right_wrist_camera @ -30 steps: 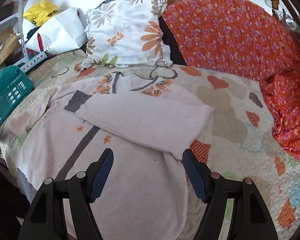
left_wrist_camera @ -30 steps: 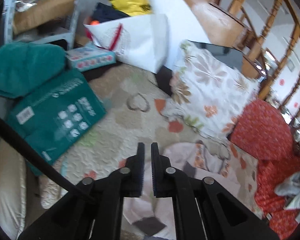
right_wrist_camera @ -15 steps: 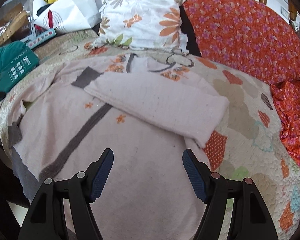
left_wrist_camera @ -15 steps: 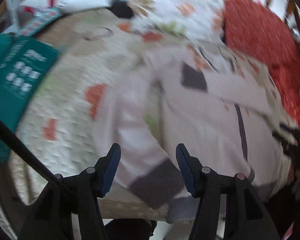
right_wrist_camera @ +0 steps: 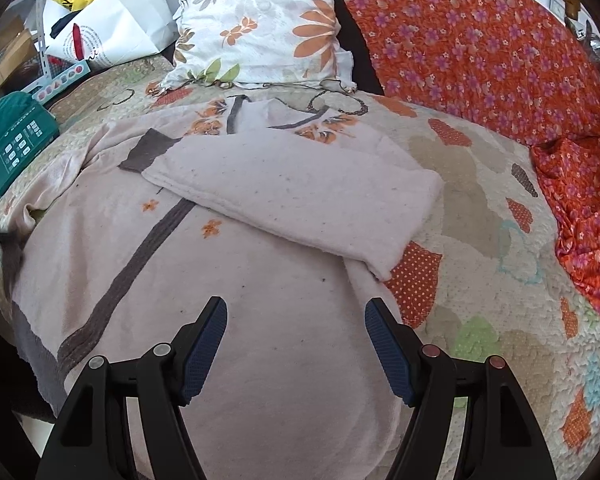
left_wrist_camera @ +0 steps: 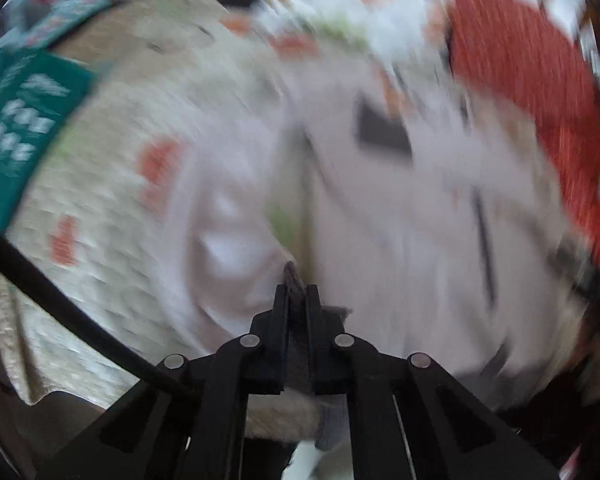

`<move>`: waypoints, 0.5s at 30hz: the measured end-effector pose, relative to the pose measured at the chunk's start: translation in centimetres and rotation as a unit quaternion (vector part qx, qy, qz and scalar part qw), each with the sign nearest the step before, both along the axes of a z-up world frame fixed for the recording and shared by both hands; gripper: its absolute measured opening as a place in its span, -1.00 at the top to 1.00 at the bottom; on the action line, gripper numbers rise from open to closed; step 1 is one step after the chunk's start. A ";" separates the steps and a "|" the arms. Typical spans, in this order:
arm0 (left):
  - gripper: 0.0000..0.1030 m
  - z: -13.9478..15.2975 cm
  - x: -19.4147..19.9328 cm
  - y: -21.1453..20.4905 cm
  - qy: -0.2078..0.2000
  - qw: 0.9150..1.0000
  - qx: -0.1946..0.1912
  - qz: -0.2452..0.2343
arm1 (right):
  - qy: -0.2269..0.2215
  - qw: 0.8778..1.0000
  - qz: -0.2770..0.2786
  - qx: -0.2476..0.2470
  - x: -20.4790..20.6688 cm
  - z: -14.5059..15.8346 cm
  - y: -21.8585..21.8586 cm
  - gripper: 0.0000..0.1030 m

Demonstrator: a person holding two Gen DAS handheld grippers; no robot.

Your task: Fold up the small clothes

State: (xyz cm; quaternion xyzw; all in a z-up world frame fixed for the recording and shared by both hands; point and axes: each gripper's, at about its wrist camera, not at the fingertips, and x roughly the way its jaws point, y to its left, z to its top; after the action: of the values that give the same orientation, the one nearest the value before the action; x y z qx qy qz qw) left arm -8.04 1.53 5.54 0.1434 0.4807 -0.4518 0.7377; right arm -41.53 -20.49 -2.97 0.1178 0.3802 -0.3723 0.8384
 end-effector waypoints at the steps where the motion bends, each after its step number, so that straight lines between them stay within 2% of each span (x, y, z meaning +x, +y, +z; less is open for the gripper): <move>1: 0.88 1.8 1.8 1.1 0.005 0.999 -0.027 0.030 | 0.000 1.000 0.000 -0.001 0.0 0.0 0.0 -0.47; 4: 0.88 6.7 7.7 4.8 0.005 0.987 -0.089 0.134 | 0.004 1.000 0.000 -0.007 0.2 0.0 0.1 -0.47; 6: 0.88 10.1 11.8 7.3 -0.022 0.971 -0.108 0.211 | 0.004 1.000 -0.001 -0.008 0.2 0.0 0.1 -0.47; 7: 0.88 11.3 13.2 8.5 -0.038 0.964 -0.111 0.237 | 0.004 1.000 0.000 -0.008 0.3 0.0 0.2 -0.47; 9: 0.88 12.6 15.3 10.3 -0.036 0.956 -0.125 0.265 | 0.005 1.000 0.000 -0.009 0.4 -0.1 0.2 -0.47; 11: 0.88 13.0 16.1 11.1 -0.025 0.952 -0.136 0.273 | 0.006 1.000 0.000 -0.010 0.6 -0.1 0.1 -0.47; 13: 0.88 13.1 15.2 10.5 -0.031 0.956 -0.130 0.261 | 0.008 1.000 0.001 -0.008 0.7 -0.3 0.1 -0.47; 15: 0.88 12.7 13.9 8.3 -0.032 0.964 -0.123 0.235 | 0.008 1.000 0.001 -0.008 0.8 -0.4 0.0 -0.47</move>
State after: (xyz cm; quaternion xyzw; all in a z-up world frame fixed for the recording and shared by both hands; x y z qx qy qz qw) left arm 5.84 9.88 18.21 -0.0510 0.4177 -0.3169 0.8500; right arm -40.69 -20.49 -3.36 0.1080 0.3845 -0.3756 0.8363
